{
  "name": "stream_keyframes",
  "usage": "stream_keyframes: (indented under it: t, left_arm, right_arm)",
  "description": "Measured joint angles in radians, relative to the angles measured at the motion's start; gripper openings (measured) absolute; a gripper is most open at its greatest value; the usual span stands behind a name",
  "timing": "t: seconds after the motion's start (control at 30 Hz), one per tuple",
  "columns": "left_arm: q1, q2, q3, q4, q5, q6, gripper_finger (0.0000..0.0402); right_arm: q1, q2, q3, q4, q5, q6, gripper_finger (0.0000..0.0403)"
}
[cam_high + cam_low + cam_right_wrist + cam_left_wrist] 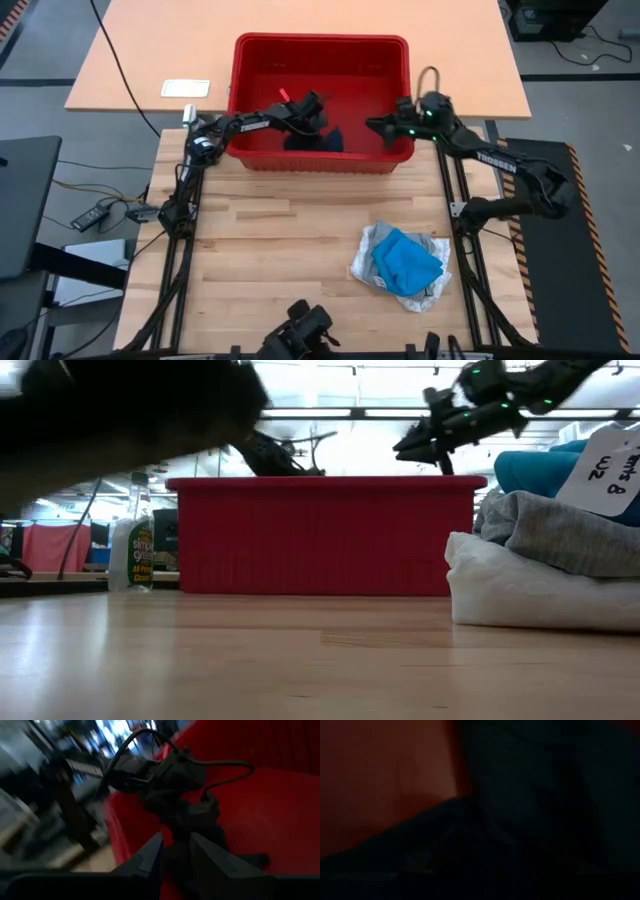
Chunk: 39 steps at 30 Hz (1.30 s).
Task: Fold laundry
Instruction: Remove the blue shorts from the red laundry bin
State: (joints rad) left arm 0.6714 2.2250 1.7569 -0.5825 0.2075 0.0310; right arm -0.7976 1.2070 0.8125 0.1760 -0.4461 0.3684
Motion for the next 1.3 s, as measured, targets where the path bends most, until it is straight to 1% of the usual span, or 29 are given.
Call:
stream_keyframes:
  t: [0.07, 0.13, 0.2, 0.27, 0.3, 0.37, 0.5, 0.53, 0.67, 0.87, 1.03, 1.1, 1.17, 1.23, 1.3]
  left_arm:
    - [-0.01, 0.023, 0.0, 0.026, -0.005, 0.07, 0.0208]
    - [-0.016, 0.036, 0.004, 0.059, -0.02, 0.129, 0.0208]
    - [-0.013, 0.039, 0.003, 0.078, -0.005, 0.153, 0.0204]
    - [-0.009, 0.038, 0.002, 0.095, -0.015, 0.145, 0.019]
    - [-0.008, 0.038, 0.002, 0.107, -0.022, 0.144, 0.0177]
    - [-0.004, 0.039, 0.001, 0.122, -0.033, 0.143, 0.0138]
    - [0.005, 0.03, -0.001, 0.119, -0.037, 0.139, 0.0029]
    - [0.006, 0.027, 0.002, 0.115, -0.039, 0.134, 0.0017]
    - [0.026, -0.007, 0.083, 0.064, -0.031, 0.111, 0.0013]
    - [0.056, -0.126, 0.277, -0.016, -0.034, 0.108, 0.0004]
    - [0.052, -0.205, 0.421, -0.097, -0.025, 0.091, 0.0002]
    - [0.044, -0.238, 0.455, -0.126, 0.034, 0.101, 0.0002]
    - [0.027, -0.274, 0.476, -0.161, 0.135, 0.132, 0.0002]
    - [0.003, -0.323, 0.482, -0.161, 0.215, 0.144, 0.0002]
    - [-0.028, -0.382, 0.483, -0.16, 0.25, 0.139, 0.0005]
  right_arm:
    - [0.006, 0.049, 0.068, -0.063, 0.026, -0.043, 0.0103]
    - [0.009, 0.087, 0.118, -0.082, 0.035, -0.055, 0.0103]
    - [0.009, 0.117, 0.157, -0.079, 0.035, -0.054, 0.0103]
    - [0.009, 0.137, 0.182, -0.082, 0.034, -0.052, 0.0103]
    - [0.009, 0.145, 0.192, -0.08, 0.034, -0.051, 0.0103]
    - [0.008, 0.151, 0.204, -0.093, 0.034, -0.039, 0.0103]
    - [0.001, 0.141, 0.208, -0.112, 0.034, -0.022, 0.0103]
    - [0.001, 0.137, 0.208, -0.115, 0.034, -0.022, 0.0103]
    - [-0.005, 0.12, 0.208, -0.134, 0.031, -0.013, 0.0103]
    - [-0.005, 0.091, 0.208, -0.153, 0.001, 0.006, 0.0103]
    - [-0.001, 0.058, 0.208, -0.193, -0.046, 0.007, 0.0103]
    - [0.002, 0.046, 0.208, -0.219, -0.076, 0.007, 0.0103]
    - [0.011, 0.032, 0.208, -0.244, -0.099, 0.008, 0.0103]
    - [0.019, 0.013, 0.208, -0.263, -0.12, 0.015, 0.0103]
    - [0.027, -0.008, 0.208, -0.262, -0.136, 0.023, 0.0103]
